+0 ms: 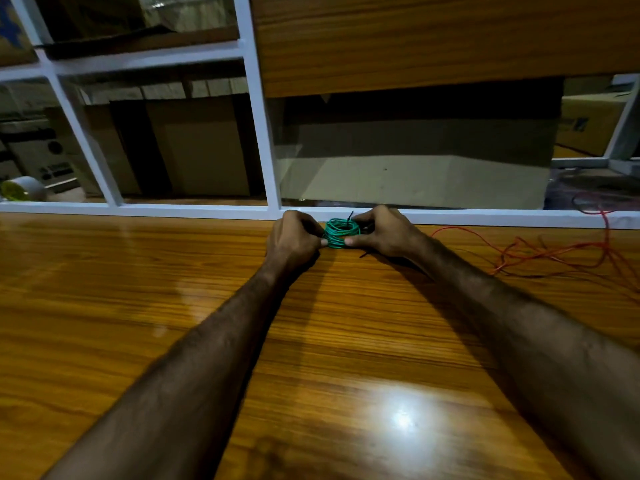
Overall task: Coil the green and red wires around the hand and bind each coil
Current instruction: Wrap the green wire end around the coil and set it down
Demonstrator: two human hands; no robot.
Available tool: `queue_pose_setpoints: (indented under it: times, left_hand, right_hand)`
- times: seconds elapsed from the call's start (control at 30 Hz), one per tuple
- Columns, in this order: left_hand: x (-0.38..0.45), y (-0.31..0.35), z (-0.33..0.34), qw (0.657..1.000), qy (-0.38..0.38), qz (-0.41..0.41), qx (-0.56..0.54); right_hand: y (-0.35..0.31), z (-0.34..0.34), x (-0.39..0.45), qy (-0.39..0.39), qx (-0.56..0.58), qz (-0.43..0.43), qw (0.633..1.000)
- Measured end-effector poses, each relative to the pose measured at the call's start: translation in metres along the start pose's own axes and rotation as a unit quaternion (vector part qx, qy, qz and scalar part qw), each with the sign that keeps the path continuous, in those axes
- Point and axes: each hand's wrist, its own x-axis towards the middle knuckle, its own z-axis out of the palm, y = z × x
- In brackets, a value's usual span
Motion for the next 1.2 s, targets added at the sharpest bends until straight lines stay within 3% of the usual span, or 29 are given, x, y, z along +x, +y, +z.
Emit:
queue_pose_setpoints:
  times: [0.3, 0.47, 0.6, 1.0, 1.13, 1.2]
  left_hand:
    - [0.019, 0.002, -0.001, 0.996, -0.086, 0.007, -0.036]
    - [0.009, 0.007, -0.011, 0.985, -0.065, 0.144, 0.068]
    - [0.007, 0.003, -0.009, 0.974, -0.042, 0.178, 0.137]
    - [-0.005, 0.006, -0.019, 0.86, -0.072, 0.333, 0.379]
    - [-0.015, 0.008, -0.023, 0.862, -0.08, 0.319, 0.386]
    - [-0.019, 0.007, -0.022, 0.886, -0.071, 0.29, 0.354]
  right_hand:
    - [0.013, 0.004, 0.013, -0.004, 0.01, 0.001, 1.0]
    - [0.011, 0.003, 0.01, -0.011, 0.003, -0.002, 1.0]
    - [0.012, 0.004, 0.007, -0.009, -0.018, -0.015, 1.0]
    - [0.004, 0.009, -0.009, 0.026, -0.135, -0.019, 0.99]
    - [-0.002, 0.01, -0.013, 0.022, -0.126, 0.002, 0.992]
    - [-0.004, 0.011, -0.017, 0.029, -0.098, 0.014, 0.995]
